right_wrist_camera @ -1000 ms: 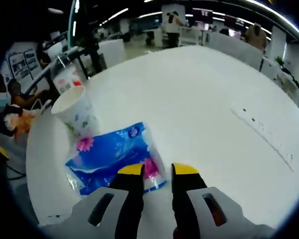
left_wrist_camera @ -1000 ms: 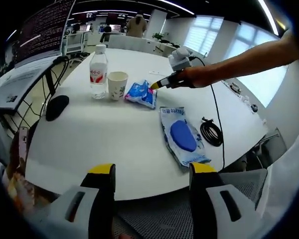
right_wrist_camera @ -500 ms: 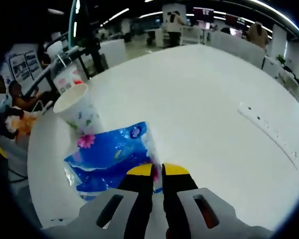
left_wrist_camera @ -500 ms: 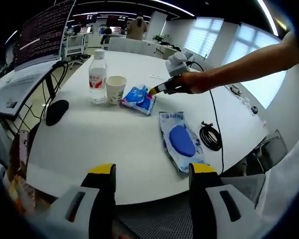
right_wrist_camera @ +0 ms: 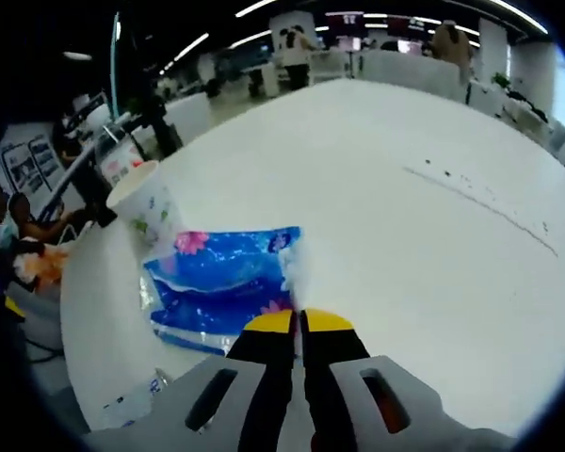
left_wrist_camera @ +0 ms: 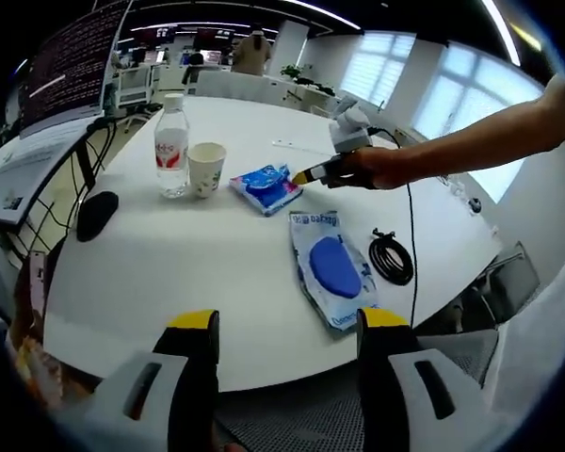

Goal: Arrange the tabletop items into an orderly group along one side of the table until the central work area is clear of visible clutter.

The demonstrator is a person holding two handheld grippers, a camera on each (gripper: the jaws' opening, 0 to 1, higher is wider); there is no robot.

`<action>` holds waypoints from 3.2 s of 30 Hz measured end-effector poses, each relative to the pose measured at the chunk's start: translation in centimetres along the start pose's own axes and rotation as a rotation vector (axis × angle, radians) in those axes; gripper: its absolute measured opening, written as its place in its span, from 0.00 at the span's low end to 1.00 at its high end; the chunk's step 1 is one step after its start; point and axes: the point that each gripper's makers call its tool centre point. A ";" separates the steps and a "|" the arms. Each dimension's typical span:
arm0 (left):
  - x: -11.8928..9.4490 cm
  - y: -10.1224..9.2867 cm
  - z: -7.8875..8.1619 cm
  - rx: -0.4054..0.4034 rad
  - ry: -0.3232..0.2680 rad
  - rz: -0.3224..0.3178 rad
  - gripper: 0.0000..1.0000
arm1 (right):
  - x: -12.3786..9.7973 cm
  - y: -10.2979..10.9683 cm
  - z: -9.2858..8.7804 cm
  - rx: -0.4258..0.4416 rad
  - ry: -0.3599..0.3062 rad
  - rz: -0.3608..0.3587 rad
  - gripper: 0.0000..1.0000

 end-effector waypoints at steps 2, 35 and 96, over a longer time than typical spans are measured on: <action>0.0 -0.1 0.1 0.004 -0.001 -0.001 0.59 | -0.4 -0.2 -0.2 0.017 -0.008 -0.006 0.00; 0.7 -1.6 0.3 0.026 -0.005 -0.041 0.59 | -13.6 -10.9 -6.8 0.420 -0.233 -0.295 0.00; 5.5 -3.1 2.6 0.092 0.048 -0.153 0.56 | -16.5 -9.8 -8.2 0.382 -0.209 -0.300 0.14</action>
Point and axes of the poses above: the point that each gripper's makers call its tool centre point, and the gripper's own axes: x roughly forward along the fingers, y roughly to its left, z roughly out of its top, and after that the axes turned 6 degrees about z, right-handed
